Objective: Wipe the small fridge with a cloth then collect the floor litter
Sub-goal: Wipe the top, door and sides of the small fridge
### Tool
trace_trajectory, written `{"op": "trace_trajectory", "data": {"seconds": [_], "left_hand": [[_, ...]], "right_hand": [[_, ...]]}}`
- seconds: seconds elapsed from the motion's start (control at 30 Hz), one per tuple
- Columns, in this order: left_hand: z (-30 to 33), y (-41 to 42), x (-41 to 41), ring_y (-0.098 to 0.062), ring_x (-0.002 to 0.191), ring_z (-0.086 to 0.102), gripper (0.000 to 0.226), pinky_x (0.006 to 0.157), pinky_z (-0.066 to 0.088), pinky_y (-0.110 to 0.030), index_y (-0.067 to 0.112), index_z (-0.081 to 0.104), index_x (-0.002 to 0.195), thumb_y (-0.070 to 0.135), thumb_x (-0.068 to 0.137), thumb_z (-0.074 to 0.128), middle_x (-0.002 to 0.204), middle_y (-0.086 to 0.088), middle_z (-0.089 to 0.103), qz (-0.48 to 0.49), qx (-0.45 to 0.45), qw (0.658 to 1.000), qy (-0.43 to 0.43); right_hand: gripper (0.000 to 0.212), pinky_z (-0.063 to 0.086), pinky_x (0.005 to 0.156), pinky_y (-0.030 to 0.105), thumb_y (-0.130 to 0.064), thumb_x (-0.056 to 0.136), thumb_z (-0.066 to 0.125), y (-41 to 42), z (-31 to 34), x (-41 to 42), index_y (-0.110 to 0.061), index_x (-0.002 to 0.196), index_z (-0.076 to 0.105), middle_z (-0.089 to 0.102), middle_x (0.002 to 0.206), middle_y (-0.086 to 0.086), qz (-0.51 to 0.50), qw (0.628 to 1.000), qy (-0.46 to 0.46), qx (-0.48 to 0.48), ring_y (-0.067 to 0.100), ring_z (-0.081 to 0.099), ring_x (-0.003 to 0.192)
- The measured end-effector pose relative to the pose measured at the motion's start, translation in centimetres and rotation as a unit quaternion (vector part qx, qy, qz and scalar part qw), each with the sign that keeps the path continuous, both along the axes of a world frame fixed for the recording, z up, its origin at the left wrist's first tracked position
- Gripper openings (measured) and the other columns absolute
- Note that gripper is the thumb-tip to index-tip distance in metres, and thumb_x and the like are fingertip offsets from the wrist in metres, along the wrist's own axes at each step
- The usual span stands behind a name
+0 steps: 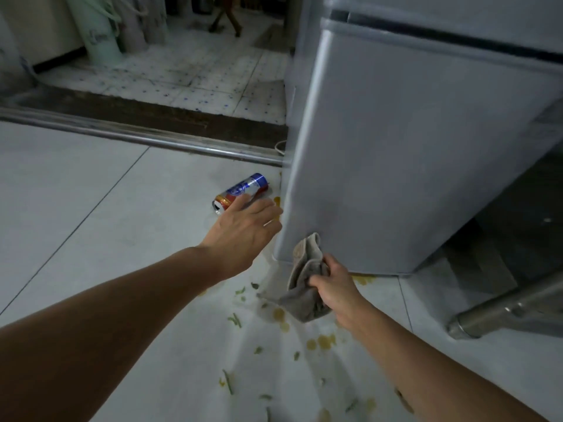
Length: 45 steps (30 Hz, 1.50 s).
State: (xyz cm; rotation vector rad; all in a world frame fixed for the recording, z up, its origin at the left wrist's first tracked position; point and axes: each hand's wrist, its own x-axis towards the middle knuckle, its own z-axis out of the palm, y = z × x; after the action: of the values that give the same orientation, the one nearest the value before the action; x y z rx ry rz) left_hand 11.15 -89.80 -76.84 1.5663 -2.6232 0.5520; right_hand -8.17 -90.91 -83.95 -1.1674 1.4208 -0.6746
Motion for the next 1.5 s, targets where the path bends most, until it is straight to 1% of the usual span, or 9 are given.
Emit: {"op": "trace_trajectory", "data": {"seconds": [0.27,0.43,0.53,0.73,0.9,1.13,1.23,1.4,1.5], "left_hand": [[7.9,-0.5,-7.1,-0.026,0.115,0.055,0.059,0.096,0.043,-0.045,0.015,0.062,0.109,0.003,0.054,0.077,0.121,-0.006,0.061,-0.054,-0.074,0.992,0.081],[12.4,-1.0,-12.3,-0.024,0.127,0.044,0.056,0.107,0.031,-0.046,0.016,0.056,0.121,0.001,0.067,0.062,0.136,-0.004,0.052,-0.062,-0.116,0.985,0.108],[15.4,-1.2,-14.5,-0.025,0.117,0.055,0.055,0.100,0.040,-0.047,0.014,0.062,0.112,-0.001,0.059,0.064,0.126,-0.005,0.060,-0.079,-0.160,0.975,0.132],[22.2,-1.5,-17.6,-0.024,0.114,0.056,0.060,0.096,0.042,-0.046,0.017,0.062,0.111,0.004,0.052,0.062,0.127,-0.002,0.059,-0.110,-0.233,0.955,0.147],[26.9,-2.2,-19.4,-0.025,0.122,0.050,0.063,0.102,0.036,-0.049,0.017,0.056,0.121,0.007,0.059,0.061,0.137,-0.004,0.050,-0.091,-0.252,0.955,0.129],[32.2,-4.4,-21.7,-0.028,0.132,0.036,0.065,0.108,0.024,-0.048,0.017,0.047,0.128,0.010,0.066,0.060,0.147,-0.006,0.037,-0.083,-0.294,0.948,0.086],[34.0,-5.8,-23.2,-0.028,0.138,0.019,0.069,0.112,0.011,-0.049,0.020,0.035,0.135,0.011,0.070,0.057,0.153,-0.005,0.021,-0.083,-0.305,0.945,0.083],[36.5,-8.4,-24.3,-0.029,0.143,0.005,0.074,0.114,0.005,-0.050,0.022,0.024,0.140,0.015,0.075,0.058,0.155,-0.009,0.008,-0.045,-0.310,0.945,0.088],[36.6,-9.5,-24.2,-0.028,0.141,0.011,0.075,0.114,0.005,-0.049,0.020,0.020,0.140,0.016,0.075,0.057,0.152,-0.009,0.017,-0.025,-0.304,0.948,0.087]], "right_hand": [[0.034,0.052,0.082,0.036,0.010,0.081,0.054,0.4,8.5,-9.5,-0.024,0.087,0.056,0.064,0.090,0.002,-0.108,0.976,0.027,-0.185,0.021,0.062,0.089],[0.039,0.050,0.077,0.025,0.010,0.081,0.056,0.5,14.2,-12.1,-0.020,0.106,0.059,0.066,0.104,0.005,-0.155,0.950,-0.004,-0.270,0.014,0.062,0.092],[0.036,0.047,0.067,0.011,0.006,0.080,0.059,0.7,17.7,-13.4,-0.019,0.106,0.060,0.066,0.101,0.004,-0.176,0.926,-0.004,-0.333,0.009,0.062,0.088],[0.040,0.050,0.094,0.037,-0.008,0.084,0.063,-0.2,25.4,-15.5,-0.023,0.120,0.056,0.058,0.120,0.005,-0.270,0.865,0.019,-0.423,0.015,0.059,0.104],[0.044,0.041,0.097,0.026,-0.009,0.083,0.064,-2.1,32.2,-16.5,-0.018,0.125,0.054,0.052,0.124,0.006,-0.358,0.796,0.005,-0.488,0.013,0.054,0.109],[0.045,0.041,0.097,0.025,-0.014,0.084,0.063,-5.8,39.4,-18.4,-0.020,0.127,0.052,0.044,0.129,0.006,-0.407,0.758,-0.014,-0.509,0.018,0.053,0.113],[0.046,0.038,0.092,0.017,-0.017,0.085,0.063,-7.8,41.5,-18.9,-0.021,0.129,0.051,0.045,0.129,0.009,-0.395,0.765,0.000,-0.509,0.021,0.052,0.115],[0.040,0.045,0.098,0.042,-0.031,0.090,0.053,-10.8,42.2,-19.3,-0.025,0.129,0.050,0.050,0.128,0.008,-0.334,0.827,0.062,-0.449,0.027,0.054,0.115],[0.042,0.042,0.099,0.044,-0.035,0.092,0.049,-12.0,42.6,-19.4,-0.025,0.132,0.045,0.047,0.129,0.009,-0.329,0.830,0.096,-0.439,0.029,0.049,0.118]]}}
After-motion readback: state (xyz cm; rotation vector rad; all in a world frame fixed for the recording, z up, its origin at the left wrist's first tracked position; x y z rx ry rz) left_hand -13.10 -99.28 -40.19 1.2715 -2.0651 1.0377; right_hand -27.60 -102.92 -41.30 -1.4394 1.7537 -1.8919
